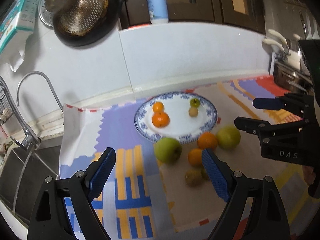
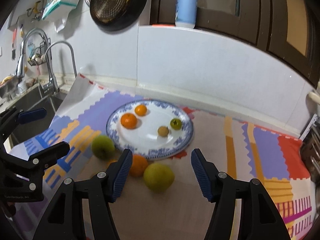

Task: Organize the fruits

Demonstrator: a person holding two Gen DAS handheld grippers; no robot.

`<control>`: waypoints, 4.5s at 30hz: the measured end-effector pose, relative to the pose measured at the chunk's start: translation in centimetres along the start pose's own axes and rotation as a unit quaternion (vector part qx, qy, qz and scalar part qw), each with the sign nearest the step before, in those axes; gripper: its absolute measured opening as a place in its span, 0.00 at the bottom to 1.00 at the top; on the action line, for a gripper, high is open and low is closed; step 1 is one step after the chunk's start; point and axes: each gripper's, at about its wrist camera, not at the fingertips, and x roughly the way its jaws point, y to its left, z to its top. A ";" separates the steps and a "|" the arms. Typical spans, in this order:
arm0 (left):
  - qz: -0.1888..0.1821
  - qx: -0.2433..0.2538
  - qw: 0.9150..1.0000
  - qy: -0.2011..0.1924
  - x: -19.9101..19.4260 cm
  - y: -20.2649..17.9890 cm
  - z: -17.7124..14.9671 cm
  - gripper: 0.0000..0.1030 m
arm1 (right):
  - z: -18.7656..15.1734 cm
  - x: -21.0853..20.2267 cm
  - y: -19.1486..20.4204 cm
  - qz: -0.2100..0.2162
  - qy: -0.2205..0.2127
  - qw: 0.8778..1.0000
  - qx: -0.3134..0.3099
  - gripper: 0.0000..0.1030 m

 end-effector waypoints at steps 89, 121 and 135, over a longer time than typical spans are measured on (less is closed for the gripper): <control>-0.087 -0.004 0.996 0.012 4.6 -0.1 3.1 0.29 | 1.0 3.1 -0.9 0.037 0.013 0.998 0.038 0.50; -0.066 0.002 0.997 0.027 13.5 3.6 8.8 0.29 | 8.5 11.8 -2.0 0.044 -0.006 0.999 0.021 0.50; -0.085 -0.003 0.994 0.068 18.8 4.4 8.0 0.29 | 8.3 17.5 -1.6 0.057 0.043 0.997 0.013 0.50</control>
